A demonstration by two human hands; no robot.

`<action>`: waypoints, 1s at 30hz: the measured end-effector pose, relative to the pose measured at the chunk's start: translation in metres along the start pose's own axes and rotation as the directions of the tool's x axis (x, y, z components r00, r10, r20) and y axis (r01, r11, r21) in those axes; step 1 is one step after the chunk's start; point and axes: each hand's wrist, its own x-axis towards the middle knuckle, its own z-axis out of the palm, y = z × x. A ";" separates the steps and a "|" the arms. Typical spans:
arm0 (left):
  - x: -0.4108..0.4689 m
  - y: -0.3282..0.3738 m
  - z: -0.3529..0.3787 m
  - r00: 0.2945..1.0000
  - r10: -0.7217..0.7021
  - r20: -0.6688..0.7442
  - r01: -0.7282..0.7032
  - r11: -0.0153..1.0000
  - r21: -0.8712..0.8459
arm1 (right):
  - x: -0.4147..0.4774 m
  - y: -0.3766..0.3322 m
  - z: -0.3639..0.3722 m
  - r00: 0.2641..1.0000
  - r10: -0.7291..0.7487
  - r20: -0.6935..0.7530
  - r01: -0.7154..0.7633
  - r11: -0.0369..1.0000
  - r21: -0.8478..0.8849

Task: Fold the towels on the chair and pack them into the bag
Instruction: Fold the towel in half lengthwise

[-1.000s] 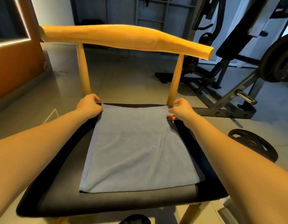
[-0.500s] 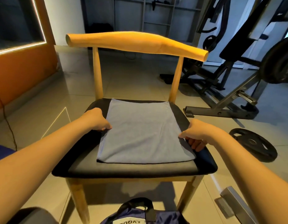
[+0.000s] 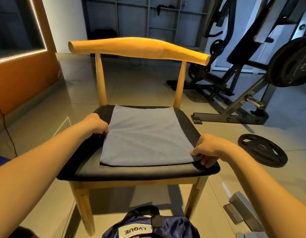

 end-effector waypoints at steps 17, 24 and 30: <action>-0.072 -0.037 0.019 0.859 0.509 0.054 -0.511 0.850 0.123 | -0.010 0.032 -0.007 0.999 -0.015 0.050 -0.002 0.950 0.311; -0.104 -0.063 0.024 0.627 0.720 0.297 -0.770 0.516 0.375 | -0.026 0.048 -0.002 0.984 -0.177 0.037 0.141 0.877 0.459; -0.111 -0.075 0.028 0.530 0.835 0.150 -0.777 0.406 0.481 | -0.043 0.064 0.001 0.959 -0.285 -0.007 0.251 0.835 0.490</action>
